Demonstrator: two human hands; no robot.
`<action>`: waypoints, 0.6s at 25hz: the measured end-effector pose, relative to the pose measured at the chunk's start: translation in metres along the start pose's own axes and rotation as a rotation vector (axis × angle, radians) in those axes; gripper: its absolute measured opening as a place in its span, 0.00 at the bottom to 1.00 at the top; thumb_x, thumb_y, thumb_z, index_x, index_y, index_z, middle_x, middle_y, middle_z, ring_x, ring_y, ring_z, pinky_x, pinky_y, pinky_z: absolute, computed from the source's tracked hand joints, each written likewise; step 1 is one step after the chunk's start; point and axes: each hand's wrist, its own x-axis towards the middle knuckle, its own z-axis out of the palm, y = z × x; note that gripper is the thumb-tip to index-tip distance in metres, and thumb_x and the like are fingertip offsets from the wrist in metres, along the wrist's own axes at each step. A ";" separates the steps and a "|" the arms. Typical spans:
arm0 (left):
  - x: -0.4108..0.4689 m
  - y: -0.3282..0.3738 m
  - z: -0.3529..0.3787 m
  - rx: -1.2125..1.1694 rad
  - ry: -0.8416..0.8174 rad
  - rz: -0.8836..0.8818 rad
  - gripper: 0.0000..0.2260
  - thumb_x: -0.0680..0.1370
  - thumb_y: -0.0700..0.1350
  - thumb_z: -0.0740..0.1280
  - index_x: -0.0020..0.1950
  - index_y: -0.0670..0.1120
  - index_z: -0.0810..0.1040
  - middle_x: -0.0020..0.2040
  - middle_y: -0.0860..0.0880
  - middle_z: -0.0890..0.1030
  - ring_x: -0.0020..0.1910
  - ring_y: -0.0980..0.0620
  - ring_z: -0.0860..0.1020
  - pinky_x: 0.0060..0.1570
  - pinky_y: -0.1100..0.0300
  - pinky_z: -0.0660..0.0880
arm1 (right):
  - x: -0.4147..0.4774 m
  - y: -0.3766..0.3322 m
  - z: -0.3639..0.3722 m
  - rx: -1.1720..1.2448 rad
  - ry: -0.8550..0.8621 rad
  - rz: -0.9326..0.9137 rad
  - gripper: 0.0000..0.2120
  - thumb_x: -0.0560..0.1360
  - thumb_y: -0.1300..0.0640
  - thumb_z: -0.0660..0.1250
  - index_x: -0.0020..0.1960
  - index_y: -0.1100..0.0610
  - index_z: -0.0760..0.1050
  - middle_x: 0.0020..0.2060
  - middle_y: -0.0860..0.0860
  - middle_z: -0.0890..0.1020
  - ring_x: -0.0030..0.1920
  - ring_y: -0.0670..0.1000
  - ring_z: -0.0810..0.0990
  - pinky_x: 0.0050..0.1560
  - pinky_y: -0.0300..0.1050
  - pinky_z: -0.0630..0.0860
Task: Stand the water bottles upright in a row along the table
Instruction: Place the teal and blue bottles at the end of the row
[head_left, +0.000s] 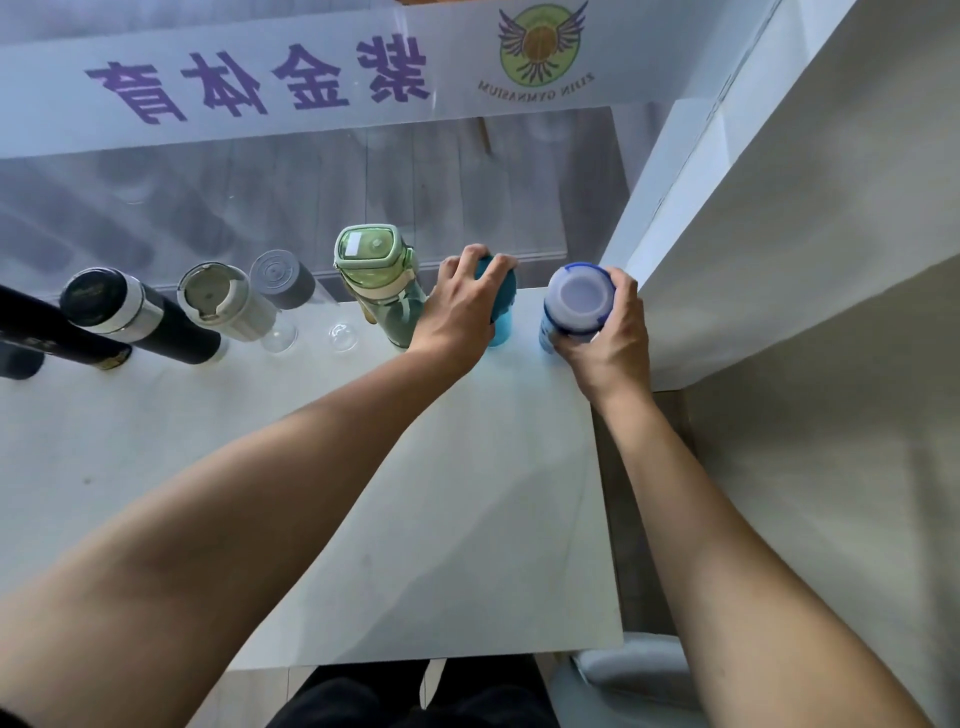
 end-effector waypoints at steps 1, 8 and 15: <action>0.001 0.000 0.001 0.003 0.003 0.004 0.32 0.70 0.30 0.69 0.69 0.52 0.68 0.69 0.45 0.67 0.66 0.40 0.66 0.50 0.44 0.78 | 0.006 -0.002 0.002 0.000 -0.008 -0.001 0.39 0.64 0.53 0.81 0.70 0.54 0.67 0.62 0.48 0.75 0.60 0.50 0.75 0.55 0.32 0.70; 0.005 0.002 0.000 0.028 -0.009 0.001 0.31 0.70 0.34 0.71 0.71 0.52 0.68 0.69 0.45 0.67 0.66 0.40 0.67 0.46 0.42 0.79 | 0.015 -0.001 0.010 -0.018 -0.027 -0.014 0.40 0.65 0.54 0.80 0.71 0.54 0.65 0.64 0.50 0.74 0.62 0.51 0.74 0.56 0.36 0.70; 0.005 0.000 -0.008 0.077 -0.109 0.000 0.40 0.72 0.40 0.74 0.78 0.54 0.57 0.79 0.43 0.56 0.74 0.38 0.59 0.60 0.42 0.74 | 0.016 -0.003 0.012 -0.057 -0.074 0.027 0.47 0.66 0.53 0.81 0.77 0.53 0.58 0.71 0.52 0.71 0.69 0.52 0.71 0.61 0.35 0.67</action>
